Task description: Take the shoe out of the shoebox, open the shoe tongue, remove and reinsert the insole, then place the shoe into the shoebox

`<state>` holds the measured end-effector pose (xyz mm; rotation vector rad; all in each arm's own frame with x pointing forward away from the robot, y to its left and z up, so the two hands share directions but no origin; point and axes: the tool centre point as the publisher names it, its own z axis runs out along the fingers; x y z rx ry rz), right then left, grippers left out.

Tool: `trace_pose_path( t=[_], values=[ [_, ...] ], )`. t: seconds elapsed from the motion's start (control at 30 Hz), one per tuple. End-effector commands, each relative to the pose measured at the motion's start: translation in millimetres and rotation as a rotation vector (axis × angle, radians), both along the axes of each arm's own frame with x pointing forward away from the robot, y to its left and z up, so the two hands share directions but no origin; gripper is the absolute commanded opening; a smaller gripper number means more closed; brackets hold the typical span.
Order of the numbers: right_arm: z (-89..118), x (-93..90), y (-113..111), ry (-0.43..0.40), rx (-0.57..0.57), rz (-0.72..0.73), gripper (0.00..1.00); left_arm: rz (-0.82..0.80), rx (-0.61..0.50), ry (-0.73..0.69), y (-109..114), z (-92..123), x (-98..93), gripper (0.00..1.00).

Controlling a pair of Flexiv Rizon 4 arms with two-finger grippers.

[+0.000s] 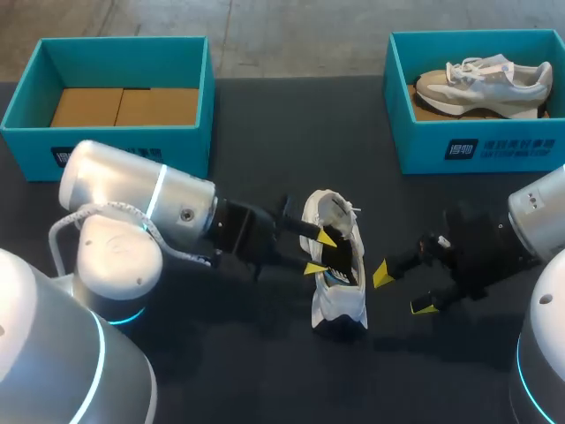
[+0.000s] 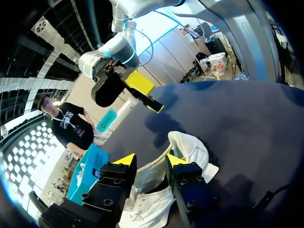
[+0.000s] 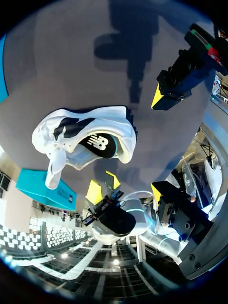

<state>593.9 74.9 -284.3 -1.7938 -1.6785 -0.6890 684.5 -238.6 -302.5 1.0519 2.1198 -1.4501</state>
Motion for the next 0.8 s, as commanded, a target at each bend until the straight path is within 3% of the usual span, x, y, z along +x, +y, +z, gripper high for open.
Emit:
trace_pose_path(
  t=[0.03, 0.8],
  values=[
    [0, -0.9, 1, 0.000, -0.004, -0.002, 1.00, -0.028, 0.039, 0.002, 6, 7, 4.4, 0.39],
    [0, -0.9, 1, 0.000, -0.004, -0.002, 1.00, -0.263, 0.323, -0.064, 7, 38, 20.4, 0.39]
  ],
)
